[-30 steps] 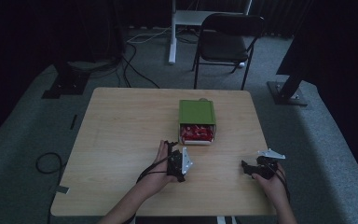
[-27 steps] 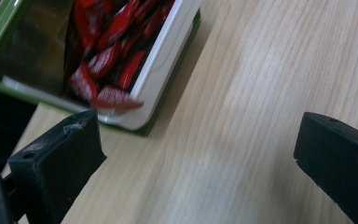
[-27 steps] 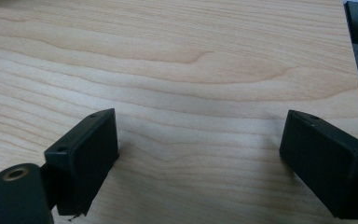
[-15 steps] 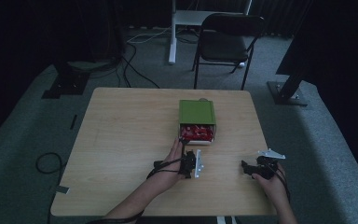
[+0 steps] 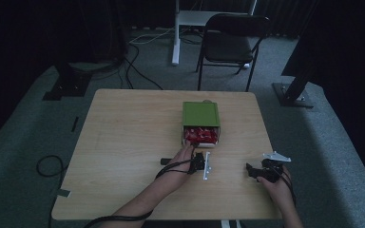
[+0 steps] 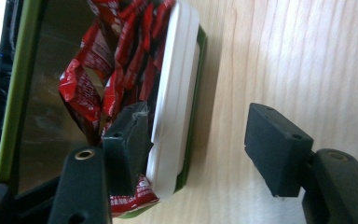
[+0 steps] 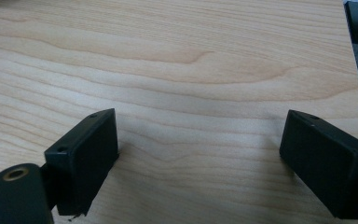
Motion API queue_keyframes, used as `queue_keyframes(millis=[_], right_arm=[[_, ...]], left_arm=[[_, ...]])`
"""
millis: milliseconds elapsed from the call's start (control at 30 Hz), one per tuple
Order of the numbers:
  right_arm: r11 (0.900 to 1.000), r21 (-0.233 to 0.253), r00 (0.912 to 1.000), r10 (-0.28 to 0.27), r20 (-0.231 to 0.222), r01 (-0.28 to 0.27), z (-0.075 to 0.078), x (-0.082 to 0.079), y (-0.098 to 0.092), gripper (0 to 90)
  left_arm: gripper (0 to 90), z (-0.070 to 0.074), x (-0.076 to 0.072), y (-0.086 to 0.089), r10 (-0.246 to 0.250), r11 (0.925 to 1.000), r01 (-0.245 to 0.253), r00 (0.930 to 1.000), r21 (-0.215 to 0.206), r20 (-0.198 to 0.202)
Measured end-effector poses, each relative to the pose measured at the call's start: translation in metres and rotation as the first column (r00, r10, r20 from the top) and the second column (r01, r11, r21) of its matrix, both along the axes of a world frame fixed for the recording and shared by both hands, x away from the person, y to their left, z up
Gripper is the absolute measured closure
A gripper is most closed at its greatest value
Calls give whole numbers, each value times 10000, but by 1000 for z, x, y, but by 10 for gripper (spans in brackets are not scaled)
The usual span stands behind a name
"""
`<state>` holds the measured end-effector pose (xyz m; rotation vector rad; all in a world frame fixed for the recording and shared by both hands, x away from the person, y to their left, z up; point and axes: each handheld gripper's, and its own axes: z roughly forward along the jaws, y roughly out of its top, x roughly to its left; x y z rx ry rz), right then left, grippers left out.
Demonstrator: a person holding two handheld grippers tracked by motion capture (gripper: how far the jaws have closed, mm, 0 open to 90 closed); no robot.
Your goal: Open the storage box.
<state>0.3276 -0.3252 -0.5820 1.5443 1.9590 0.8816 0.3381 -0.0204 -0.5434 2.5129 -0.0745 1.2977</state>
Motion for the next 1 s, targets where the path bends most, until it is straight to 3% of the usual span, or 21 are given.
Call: queue_keyframes(millis=[67,467,667,700,833,900,1000], right_arm=[[10000,-1,10000,1,1,-1,0,0,0,108],[10000,4,10000,-3,0,3,0,0,0,108],[10000,3,10000,0,2,0,0,0,0,108],[10000,2,10000,-4,-4,4,0,0,0,109],[10000,3,10000,-1,1,1,0,0,0,109],[10000,1,10000,0,2,0,0,0,0,109],[10000,-1,10000,-3,-3,3,0,0,0,109]], left_arm=[[426,-3,2,-1,78,9999,-78,9999,96,-93],[467,-11,14,-8,379,9941,-432,9978,991,546],[587,-15,18,-9,405,9949,-497,9938,875,1033],[587,-17,19,-10,337,9935,-475,9908,1039,1310],[681,-17,19,-12,360,9893,-603,9832,1326,1787],[727,-16,19,-12,527,9915,-718,9842,1089,1691],[735,-15,20,-13,391,9890,-621,9851,1340,1675]])
